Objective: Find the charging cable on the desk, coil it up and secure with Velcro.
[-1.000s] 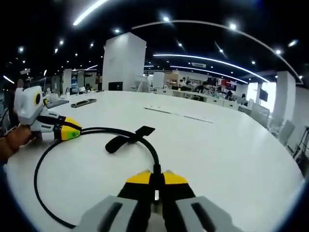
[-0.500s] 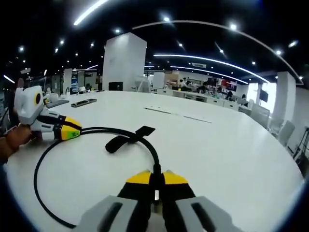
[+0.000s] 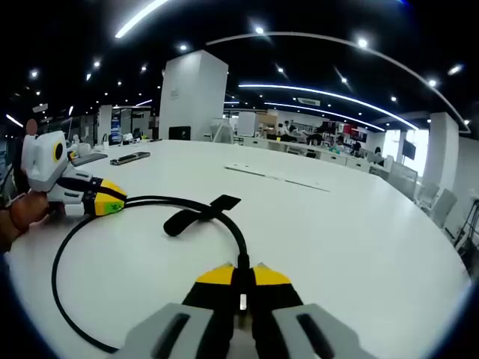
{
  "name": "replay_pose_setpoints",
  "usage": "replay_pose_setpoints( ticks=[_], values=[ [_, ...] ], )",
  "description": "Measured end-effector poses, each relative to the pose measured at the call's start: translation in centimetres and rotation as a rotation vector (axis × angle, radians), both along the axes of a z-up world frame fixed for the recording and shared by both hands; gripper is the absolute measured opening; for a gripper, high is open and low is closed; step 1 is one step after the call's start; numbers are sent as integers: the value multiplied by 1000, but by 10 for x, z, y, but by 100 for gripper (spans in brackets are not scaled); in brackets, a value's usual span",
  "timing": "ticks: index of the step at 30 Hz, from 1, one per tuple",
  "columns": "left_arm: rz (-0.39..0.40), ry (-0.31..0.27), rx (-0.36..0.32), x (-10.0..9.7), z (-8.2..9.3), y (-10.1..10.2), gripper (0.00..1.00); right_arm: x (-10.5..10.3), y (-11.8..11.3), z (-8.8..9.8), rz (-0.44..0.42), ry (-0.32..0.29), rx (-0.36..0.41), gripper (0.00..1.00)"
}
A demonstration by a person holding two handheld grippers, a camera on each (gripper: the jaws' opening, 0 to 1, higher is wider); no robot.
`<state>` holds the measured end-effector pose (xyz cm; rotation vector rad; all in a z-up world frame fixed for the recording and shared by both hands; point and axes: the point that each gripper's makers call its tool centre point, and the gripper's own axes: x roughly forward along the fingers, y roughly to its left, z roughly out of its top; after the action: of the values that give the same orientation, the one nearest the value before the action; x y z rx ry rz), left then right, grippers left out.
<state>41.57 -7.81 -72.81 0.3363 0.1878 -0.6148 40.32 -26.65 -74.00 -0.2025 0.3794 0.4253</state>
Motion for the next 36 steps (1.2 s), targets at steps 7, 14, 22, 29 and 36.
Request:
replay_pose_setpoints(
  ticks=[7, 14, 22, 29, 36],
  values=[
    [-2, -6, 7, 0, 0, 0, 8, 1, -1, 0, 0, 2, -1, 9],
    [-4, -9, 9, 1, 0, -1, 8, 1, -1, 0, 0, 0, -2, 9],
    [-6, -8, 4, 1, -1, 0, 8, 0, 0, 0, 2, 1, -3, 9],
    [-6, -9, 5, 0, -1, -1, 8, 0, 0, -1, 4, -2, -2, 9],
    [-8, -11, 8, 1, -1, -1, 8, 0, 0, -1, 5, -4, -9, 9]
  ],
)
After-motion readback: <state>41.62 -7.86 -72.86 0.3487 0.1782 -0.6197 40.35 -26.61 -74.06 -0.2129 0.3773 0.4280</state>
